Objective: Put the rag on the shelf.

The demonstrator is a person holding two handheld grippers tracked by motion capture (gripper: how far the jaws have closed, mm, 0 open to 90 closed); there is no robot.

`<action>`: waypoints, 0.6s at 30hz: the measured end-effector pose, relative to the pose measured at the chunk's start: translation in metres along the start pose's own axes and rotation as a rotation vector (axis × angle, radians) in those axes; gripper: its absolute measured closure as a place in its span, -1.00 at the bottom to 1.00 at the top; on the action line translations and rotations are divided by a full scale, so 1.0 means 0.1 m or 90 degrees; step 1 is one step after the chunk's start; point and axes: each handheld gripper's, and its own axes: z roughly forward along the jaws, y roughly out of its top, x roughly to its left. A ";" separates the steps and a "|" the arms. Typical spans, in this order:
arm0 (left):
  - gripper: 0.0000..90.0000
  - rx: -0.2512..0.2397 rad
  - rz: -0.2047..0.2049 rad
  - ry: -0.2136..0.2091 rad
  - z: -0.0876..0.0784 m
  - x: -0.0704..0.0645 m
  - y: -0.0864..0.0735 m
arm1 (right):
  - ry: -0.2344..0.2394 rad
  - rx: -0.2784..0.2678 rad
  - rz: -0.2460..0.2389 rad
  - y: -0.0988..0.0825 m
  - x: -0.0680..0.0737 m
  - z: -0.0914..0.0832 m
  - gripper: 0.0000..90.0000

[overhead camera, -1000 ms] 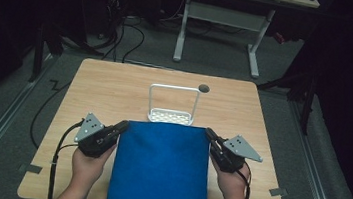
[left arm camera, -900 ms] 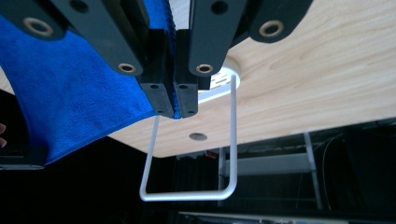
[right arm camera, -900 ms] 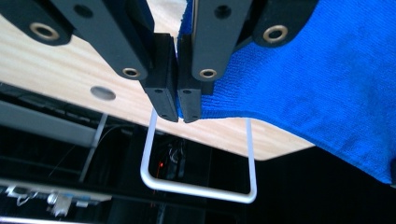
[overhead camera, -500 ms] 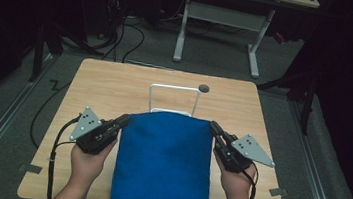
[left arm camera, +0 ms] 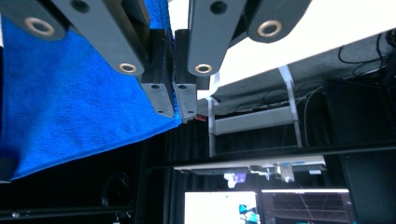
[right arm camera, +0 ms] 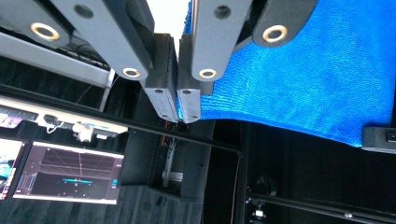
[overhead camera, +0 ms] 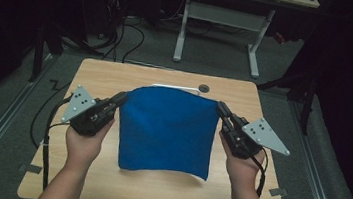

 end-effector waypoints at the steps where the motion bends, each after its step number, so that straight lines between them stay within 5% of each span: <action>1: 0.95 -0.001 0.000 0.000 0.00 0.01 0.02 | -0.002 -0.002 0.000 0.03 -0.01 0.02 0.97; 18: 0.96 0.010 -0.003 0.011 0.27 0.26 0.22 | -0.011 0.008 0.027 0.14 -0.25 0.25 0.97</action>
